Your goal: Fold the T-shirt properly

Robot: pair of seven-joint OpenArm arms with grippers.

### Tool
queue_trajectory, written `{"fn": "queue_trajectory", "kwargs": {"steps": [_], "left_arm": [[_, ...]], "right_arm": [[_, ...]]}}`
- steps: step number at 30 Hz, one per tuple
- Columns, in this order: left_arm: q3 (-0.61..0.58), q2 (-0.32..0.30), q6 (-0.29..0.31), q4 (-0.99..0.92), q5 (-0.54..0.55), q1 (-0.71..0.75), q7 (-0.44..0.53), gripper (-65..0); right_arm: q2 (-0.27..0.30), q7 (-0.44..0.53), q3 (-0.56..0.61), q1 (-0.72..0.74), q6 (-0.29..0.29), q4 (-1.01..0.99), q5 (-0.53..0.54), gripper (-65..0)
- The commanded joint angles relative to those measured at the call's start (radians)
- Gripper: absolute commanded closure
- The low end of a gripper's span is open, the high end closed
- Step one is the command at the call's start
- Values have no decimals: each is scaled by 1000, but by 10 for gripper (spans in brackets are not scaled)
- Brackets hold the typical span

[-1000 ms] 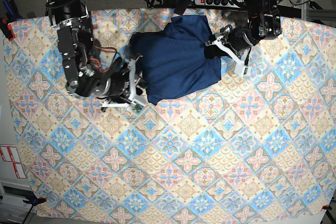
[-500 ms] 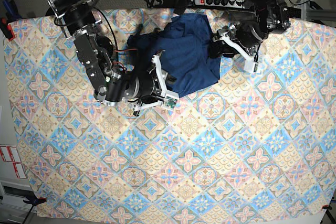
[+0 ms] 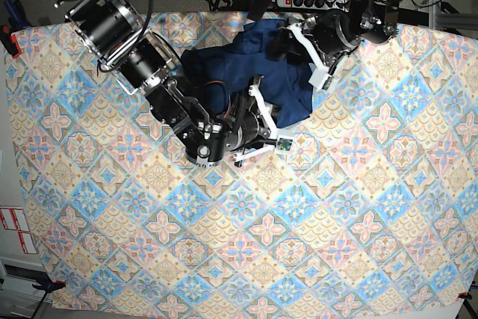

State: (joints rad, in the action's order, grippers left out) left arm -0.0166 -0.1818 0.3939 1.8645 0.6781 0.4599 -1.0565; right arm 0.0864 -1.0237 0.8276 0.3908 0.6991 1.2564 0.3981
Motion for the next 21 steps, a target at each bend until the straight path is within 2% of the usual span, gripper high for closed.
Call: {"fn": "queue_trajectory", "kwargs": {"steps": [1, 5, 10, 13, 17, 21], "left_arm": [[-23, -9, 4, 16, 15, -3, 14, -308], [-50, -9, 3, 7, 4, -13, 14, -308], [-138, -9, 3, -105, -71, -63, 14, -308], [-156, -5, 3, -121, -105, -66, 22, -288], [-156, -8, 3, -75, -108, -62, 22, -201], [-130, -11, 3, -39, -110, -59, 20, -120]], "right_arm": [[6, 23, -9, 32, -1, -20, -29, -149], [2, 75, -55, 36, -1, -76, -215, -149], [-60, 79, -218, 35, -1, -120, -408, -149], [-63, 65, -284, 33, -1, -102, -417, -149], [-58, 6, -368, 30, -1, 33, -417, -149], [-56, -14, -428, -6, -1, 130, -416, -149]]}}
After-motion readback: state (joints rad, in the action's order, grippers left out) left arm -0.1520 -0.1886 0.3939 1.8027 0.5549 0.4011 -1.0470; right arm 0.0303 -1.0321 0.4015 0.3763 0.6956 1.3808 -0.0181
